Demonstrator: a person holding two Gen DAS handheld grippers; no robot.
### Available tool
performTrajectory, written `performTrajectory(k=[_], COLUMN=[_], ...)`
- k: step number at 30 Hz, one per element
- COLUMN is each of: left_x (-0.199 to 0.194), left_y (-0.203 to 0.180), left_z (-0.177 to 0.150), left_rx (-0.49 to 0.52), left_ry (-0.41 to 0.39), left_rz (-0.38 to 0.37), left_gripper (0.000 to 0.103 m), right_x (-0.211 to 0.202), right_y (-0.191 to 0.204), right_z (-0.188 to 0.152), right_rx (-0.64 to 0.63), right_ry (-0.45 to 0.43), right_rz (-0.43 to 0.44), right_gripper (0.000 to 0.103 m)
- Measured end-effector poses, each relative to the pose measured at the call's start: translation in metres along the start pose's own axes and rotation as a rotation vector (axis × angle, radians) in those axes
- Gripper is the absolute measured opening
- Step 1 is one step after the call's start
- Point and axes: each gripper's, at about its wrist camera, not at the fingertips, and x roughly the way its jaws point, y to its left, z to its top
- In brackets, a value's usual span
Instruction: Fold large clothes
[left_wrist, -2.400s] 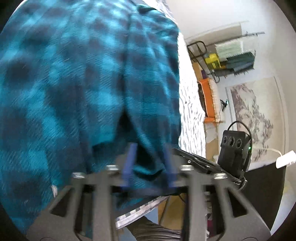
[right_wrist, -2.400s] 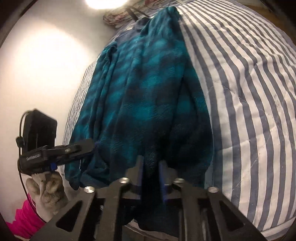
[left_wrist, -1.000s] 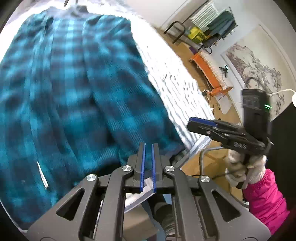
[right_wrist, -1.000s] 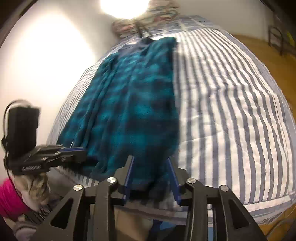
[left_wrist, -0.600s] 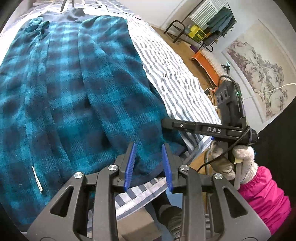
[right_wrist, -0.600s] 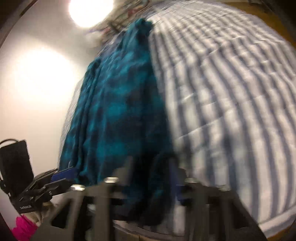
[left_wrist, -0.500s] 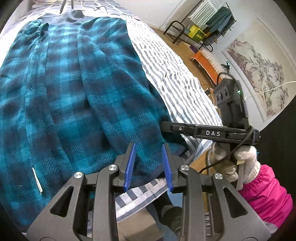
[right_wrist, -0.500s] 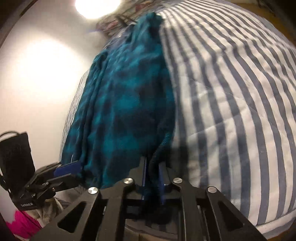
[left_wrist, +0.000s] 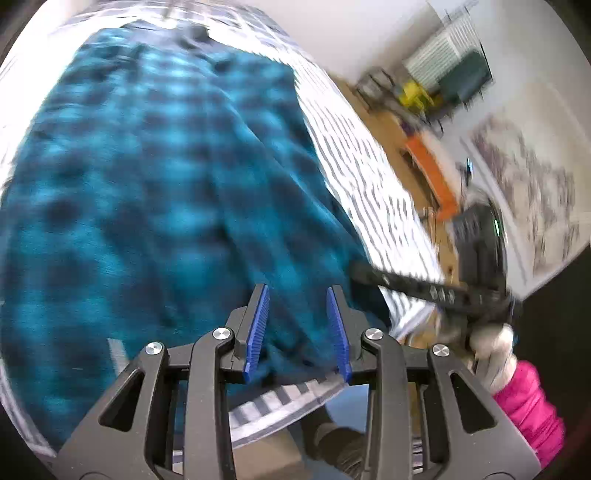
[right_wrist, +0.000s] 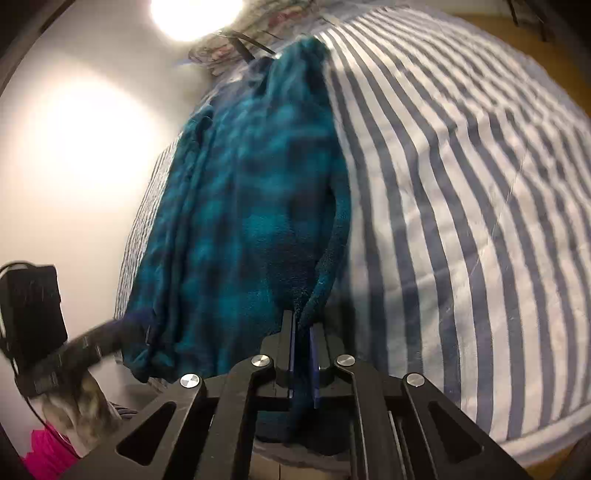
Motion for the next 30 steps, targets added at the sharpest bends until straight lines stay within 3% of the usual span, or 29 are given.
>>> performTrajectory(k=[2, 5, 10, 16, 21, 26, 29, 30], left_x=[-0.021, -0.063, -0.119, -0.168, -0.187, -0.189, -0.18, -0.174], left_y=[0.015, 0.038, 0.068, 0.109, 0.129, 0.136, 0.137, 0.137], left_z=[0.009, 0.022, 0.034, 0.035, 0.033, 0.033, 0.032, 0.031], left_rx=[-0.044, -0.121, -0.21, -0.338, -0.39, -0.402, -0.396, -0.393], left_ry=[-0.055, -0.159, -0.292, -0.399, -0.445, -0.447, -0.422, -0.408], left_rz=[-0.004, -0.018, -0.05, -0.109, -0.101, -0.08, -0.055, -0.048], left_gripper=[0.032, 0.032, 0.032, 0.032, 0.032, 0.032, 0.032, 0.032], right_x=[-0.007, -0.014, -0.002, 0.059, 0.121, 0.139, 0.117, 0.107], right_y=[0.017, 0.069, 0.149, 0.218, 0.236, 0.231, 0.224, 0.222], right_z=[0.001, 0.005, 0.006, -0.013, -0.036, -0.047, -0.03, -0.023], right_rx=[-0.044, -0.212, -0.463, -0.739, -0.865, -0.921, -0.809, -0.768], right_ry=[-0.012, -0.025, -0.015, 0.097, 0.241, 0.28, 0.283, 0.276], right_rz=[-0.058, -0.193, -0.322, -0.419, -0.425, -0.433, -0.283, -0.217], right_gripper=[0.003, 0.003, 0.003, 0.003, 0.003, 0.005, 0.018, 0.03])
